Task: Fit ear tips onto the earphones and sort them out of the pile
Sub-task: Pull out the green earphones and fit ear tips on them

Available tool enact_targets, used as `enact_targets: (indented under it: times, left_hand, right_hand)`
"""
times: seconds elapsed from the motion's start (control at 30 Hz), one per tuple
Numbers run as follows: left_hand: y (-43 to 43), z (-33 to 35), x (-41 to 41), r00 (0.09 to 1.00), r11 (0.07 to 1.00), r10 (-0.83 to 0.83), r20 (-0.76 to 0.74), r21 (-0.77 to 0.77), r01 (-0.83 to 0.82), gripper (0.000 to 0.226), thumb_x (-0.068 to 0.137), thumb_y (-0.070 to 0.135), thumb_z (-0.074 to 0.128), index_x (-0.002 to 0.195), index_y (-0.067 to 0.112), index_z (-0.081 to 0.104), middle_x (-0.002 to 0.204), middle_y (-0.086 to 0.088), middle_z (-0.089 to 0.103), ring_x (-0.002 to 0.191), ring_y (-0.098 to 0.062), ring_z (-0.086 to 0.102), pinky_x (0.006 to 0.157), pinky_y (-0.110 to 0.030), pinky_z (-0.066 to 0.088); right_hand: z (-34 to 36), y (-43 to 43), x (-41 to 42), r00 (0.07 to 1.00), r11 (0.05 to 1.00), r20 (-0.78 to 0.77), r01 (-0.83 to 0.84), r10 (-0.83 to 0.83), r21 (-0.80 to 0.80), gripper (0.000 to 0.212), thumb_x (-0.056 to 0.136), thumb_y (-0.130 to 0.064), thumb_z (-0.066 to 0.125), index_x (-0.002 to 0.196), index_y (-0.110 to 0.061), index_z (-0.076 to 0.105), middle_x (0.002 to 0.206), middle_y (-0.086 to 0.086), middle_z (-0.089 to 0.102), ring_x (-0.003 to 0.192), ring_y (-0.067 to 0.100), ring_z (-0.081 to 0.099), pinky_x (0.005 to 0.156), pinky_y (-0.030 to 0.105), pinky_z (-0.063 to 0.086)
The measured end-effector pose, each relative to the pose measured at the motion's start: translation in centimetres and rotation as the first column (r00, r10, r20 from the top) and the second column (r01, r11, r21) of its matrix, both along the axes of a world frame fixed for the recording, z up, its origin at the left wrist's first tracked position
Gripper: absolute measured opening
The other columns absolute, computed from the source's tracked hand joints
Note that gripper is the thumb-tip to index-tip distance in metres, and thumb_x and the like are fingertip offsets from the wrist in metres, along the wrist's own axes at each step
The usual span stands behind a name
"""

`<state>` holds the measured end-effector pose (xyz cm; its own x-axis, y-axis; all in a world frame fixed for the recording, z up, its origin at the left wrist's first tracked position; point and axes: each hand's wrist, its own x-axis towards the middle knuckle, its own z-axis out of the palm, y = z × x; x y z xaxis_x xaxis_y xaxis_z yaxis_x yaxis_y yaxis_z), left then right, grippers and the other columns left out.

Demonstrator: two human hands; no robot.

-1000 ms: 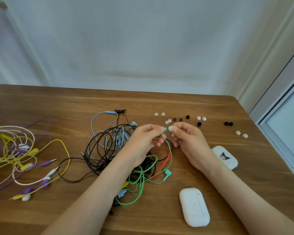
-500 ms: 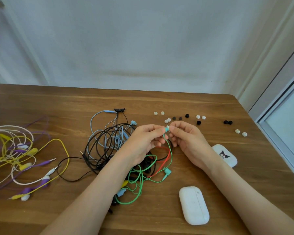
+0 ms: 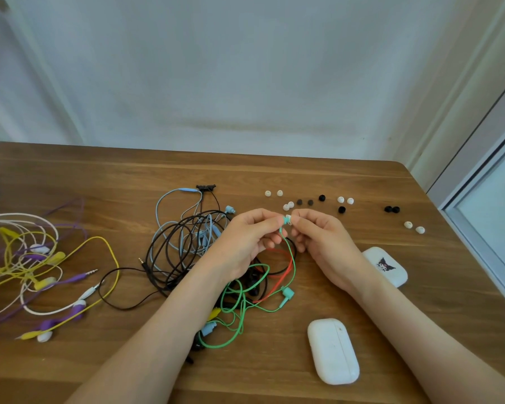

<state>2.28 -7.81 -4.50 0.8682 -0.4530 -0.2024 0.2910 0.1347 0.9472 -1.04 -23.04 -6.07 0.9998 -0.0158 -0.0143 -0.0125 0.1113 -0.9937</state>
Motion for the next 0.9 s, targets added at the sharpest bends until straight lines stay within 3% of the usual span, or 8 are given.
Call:
enact_targets:
  times: [0.3, 0.47, 0.53, 0.7, 0.9]
  left_hand:
    - [0.0, -0.3, 0.1, 0.999, 1.0, -0.011, 0.037, 0.024, 0.01, 0.012, 0.092, 0.003, 0.057, 0.084, 0.008, 0.064, 0.064, -0.001, 0.061, 0.055, -0.007, 0.054, 0.056, -0.016, 0.045]
    - [-0.1, -0.4, 0.1, 0.996, 1.0, -0.005, 0.085, 0.019, 0.004, 0.012, 0.092, 0.002, 0.056, 0.084, 0.007, 0.063, 0.063, -0.001, 0.061, 0.056, -0.006, 0.055, 0.057, -0.016, 0.046]
    - [-0.2, -0.5, 0.0, 0.994, 1.0, 0.003, 0.11, 0.029, -0.006, 0.012, 0.092, 0.001, 0.057, 0.084, 0.007, 0.063, 0.062, 0.0, 0.062, 0.057, -0.006, 0.056, 0.057, -0.016, 0.046]
    - [-0.4, -0.9, -0.1, 0.984, 0.995, 0.047, 0.171, 0.078, -0.061, 0.01, 0.091, 0.003, 0.059, 0.083, 0.007, 0.063, 0.059, 0.003, 0.062, 0.057, -0.007, 0.056, 0.056, -0.016, 0.046]
    - [-0.5, -1.3, -0.2, 0.974, 0.987, 0.072, 0.213, 0.122, -0.1, 0.007, 0.091, 0.003, 0.059, 0.086, 0.006, 0.063, 0.06, 0.001, 0.061, 0.058, -0.009, 0.056, 0.057, -0.017, 0.048]
  right_hand:
    - [-0.1, -0.4, 0.1, 0.995, 0.989, -0.006, -0.103, 0.104, 0.11, 0.026, 0.097, -0.006, 0.047, 0.076, -0.01, 0.063, 0.067, 0.0, 0.053, 0.062, 0.008, 0.048, 0.057, 0.02, 0.039]
    - [-0.1, -0.6, 0.1, 0.993, 0.983, -0.009, -0.119, 0.121, 0.14, 0.016, 0.094, -0.009, 0.048, 0.099, 0.002, 0.06, 0.066, -0.002, 0.054, 0.062, 0.006, 0.049, 0.056, 0.019, 0.04]
    - [-0.1, -0.6, 0.0, 0.993, 0.985, -0.004, -0.115, 0.116, 0.126, 0.018, 0.095, -0.009, 0.048, 0.103, 0.003, 0.059, 0.067, -0.002, 0.054, 0.063, 0.006, 0.049, 0.057, 0.019, 0.04]
    - [-0.2, 0.1, -0.2, 0.999, 0.998, 0.017, -0.05, 0.049, 0.024, 0.019, 0.097, -0.008, 0.047, 0.086, -0.004, 0.061, 0.069, 0.001, 0.053, 0.065, 0.009, 0.046, 0.061, 0.022, 0.038]
    - [-0.4, 0.5, -0.4, 0.999, 0.997, 0.031, 0.039, -0.037, -0.061, 0.02, 0.097, -0.008, 0.051, 0.081, -0.011, 0.063, 0.066, -0.003, 0.059, 0.065, 0.009, 0.048, 0.063, 0.022, 0.04]
